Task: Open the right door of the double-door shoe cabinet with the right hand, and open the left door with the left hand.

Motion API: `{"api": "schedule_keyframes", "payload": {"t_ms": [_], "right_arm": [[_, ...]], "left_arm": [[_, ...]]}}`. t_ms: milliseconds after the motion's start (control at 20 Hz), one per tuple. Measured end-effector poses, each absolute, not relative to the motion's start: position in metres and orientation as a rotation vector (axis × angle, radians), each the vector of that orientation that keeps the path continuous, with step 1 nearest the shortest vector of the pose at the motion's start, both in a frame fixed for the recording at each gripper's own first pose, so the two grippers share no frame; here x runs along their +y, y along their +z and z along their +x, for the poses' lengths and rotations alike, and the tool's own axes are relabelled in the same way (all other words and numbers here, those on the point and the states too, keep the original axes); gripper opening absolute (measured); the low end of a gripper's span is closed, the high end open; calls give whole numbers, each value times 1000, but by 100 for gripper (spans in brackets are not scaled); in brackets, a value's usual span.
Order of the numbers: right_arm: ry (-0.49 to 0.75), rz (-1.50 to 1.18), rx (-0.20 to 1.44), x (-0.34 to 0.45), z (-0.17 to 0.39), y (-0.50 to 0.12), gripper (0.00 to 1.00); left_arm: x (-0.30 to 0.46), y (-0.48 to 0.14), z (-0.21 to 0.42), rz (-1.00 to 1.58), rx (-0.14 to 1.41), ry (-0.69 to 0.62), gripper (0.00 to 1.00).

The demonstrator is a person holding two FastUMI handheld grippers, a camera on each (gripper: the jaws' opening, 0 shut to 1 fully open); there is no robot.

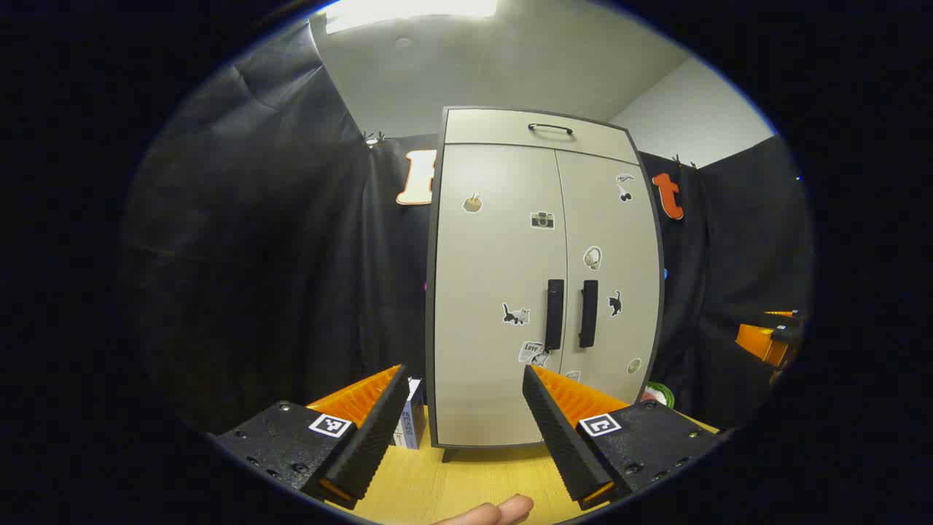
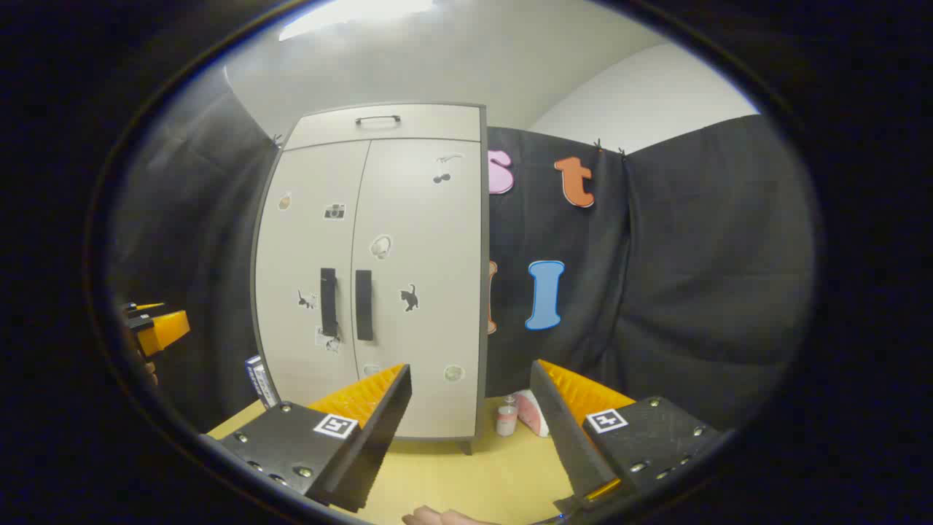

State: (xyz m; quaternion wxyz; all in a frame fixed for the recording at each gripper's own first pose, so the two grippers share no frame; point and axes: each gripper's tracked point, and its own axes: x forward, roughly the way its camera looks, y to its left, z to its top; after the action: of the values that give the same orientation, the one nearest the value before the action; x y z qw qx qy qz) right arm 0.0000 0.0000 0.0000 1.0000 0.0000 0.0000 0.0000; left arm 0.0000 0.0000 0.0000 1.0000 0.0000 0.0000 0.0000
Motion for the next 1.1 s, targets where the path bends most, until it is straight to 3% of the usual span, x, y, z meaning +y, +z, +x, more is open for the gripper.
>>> {"api": "schedule_keyframes", "payload": {"t_ms": [400,450,550,600,700,750,800,850,900,1000,1100], "right_arm": [[2,-17,39,17,9,-21,98],[2,-20,41,19,9,-22,94],[13,-20,42,23,9,-25,98],[16,-18,41,24,9,-26,94],[23,-7,28,25,8,-21,94],[22,-5,21,24,7,-18,98],[21,-5,13,25,6,-16,94],[18,-3,6,24,4,-14,98],[20,3,2,24,2,-14,94],[20,12,-1,21,0,-12,98],[20,18,1,18,0,-12,94]], "left_arm": [[-6,-9,1,1,-7,-24,98],[-7,-9,3,1,-7,-25,98],[-9,-12,5,-11,-1,-26,98],[-12,-13,6,-17,5,-30,98],[-13,-12,8,-20,7,-30,98],[-13,-11,8,-17,4,-28,98],[-13,-9,8,-15,1,-26,98],[-13,-8,8,-14,-1,-22,98],[-13,-7,8,-16,-4,-18,98],[-13,-6,7,-16,-8,-12,98],[-14,-5,7,-9,-9,-11,98]]}}
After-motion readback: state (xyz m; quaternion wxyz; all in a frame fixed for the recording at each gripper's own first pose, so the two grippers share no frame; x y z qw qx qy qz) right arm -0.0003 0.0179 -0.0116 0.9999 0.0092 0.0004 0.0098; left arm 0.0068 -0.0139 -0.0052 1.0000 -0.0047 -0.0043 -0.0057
